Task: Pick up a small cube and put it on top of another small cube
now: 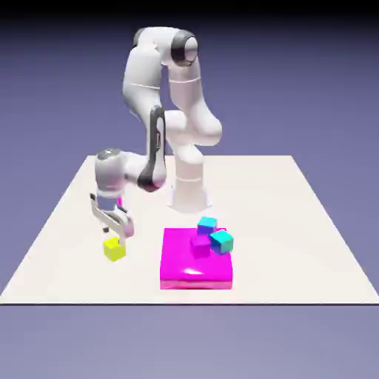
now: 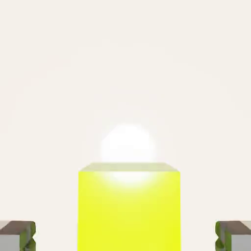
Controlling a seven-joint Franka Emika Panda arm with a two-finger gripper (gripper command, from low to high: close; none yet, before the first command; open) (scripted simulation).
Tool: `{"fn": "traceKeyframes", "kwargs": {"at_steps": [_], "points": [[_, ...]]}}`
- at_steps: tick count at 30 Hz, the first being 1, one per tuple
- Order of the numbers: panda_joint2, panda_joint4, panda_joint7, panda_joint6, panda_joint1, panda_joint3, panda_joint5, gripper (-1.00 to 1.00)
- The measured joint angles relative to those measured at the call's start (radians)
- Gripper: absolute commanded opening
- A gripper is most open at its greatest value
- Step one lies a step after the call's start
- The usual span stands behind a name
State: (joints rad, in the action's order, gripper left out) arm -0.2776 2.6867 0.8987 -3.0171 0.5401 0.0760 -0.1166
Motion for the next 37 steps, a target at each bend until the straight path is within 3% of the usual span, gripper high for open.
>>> {"fn": "traceKeyframes", "kwargs": {"at_steps": [2,3,14,27,29,34,35,37], "points": [[-0.073,-0.016,-0.039,-0.056,-0.008,-0.004,-0.052,0.0],[-0.073,-0.017,-0.039,-0.056,-0.008,-0.004,-0.052,-1.0],[0.181,0.041,0.098,0.139,0.02,0.008,0.13,-1.0],[0.572,0.004,0.572,0.563,-0.419,-0.462,0.0,-1.0],[0.578,0.003,0.579,0.569,-0.426,-0.47,-0.002,-1.0],[0.397,0.036,0.657,0.364,-0.388,-0.496,0.102,-1.0],[0.374,0.041,0.667,0.338,-0.383,-0.5,0.115,1.0],[0.374,0.041,0.667,0.338,-0.382,-0.5,0.116,1.0]]}}
